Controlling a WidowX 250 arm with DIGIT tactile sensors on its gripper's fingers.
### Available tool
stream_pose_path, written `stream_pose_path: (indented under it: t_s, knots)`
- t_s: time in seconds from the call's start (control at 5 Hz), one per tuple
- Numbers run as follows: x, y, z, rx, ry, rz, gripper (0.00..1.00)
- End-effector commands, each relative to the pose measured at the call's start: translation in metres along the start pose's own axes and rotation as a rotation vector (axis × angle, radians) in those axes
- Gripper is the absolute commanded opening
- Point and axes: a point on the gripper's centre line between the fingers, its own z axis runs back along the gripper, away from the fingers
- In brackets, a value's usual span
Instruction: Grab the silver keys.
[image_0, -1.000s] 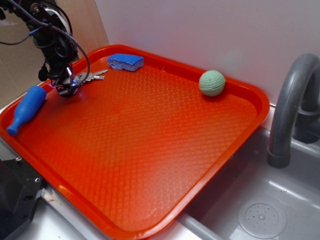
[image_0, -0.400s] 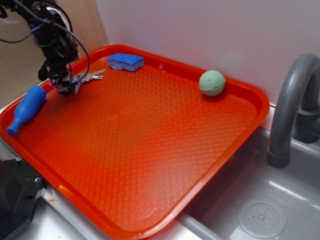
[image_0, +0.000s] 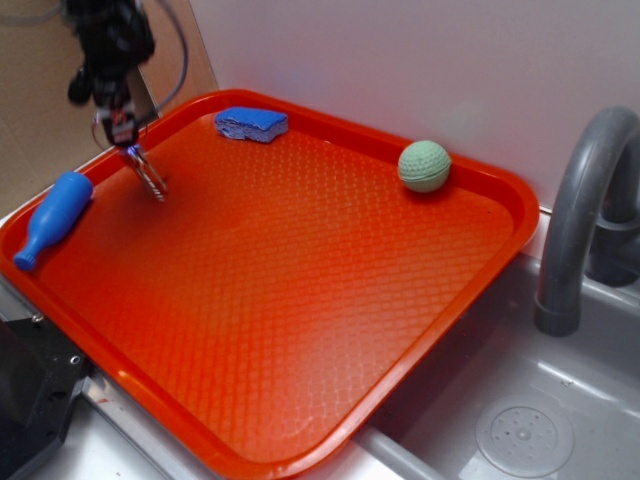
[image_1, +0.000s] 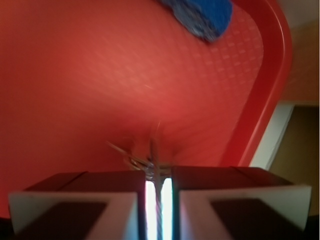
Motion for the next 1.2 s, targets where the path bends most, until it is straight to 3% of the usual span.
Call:
stream_pose_path:
  t_s: [0.0, 0.2, 0.4, 1.0]
  knots:
    - [0.004, -0.057, 0.114, -0.170, -0.227, 0.481, 0.00]
    - [-0.001, -0.083, 0.137, -0.213, -0.238, 0.514, 0.00]
    - [-0.002, -0.095, 0.143, -0.202, -0.250, 0.502, 0.00]
    - [0.026, -0.089, 0.121, -0.163, -0.258, 0.506, 0.00]
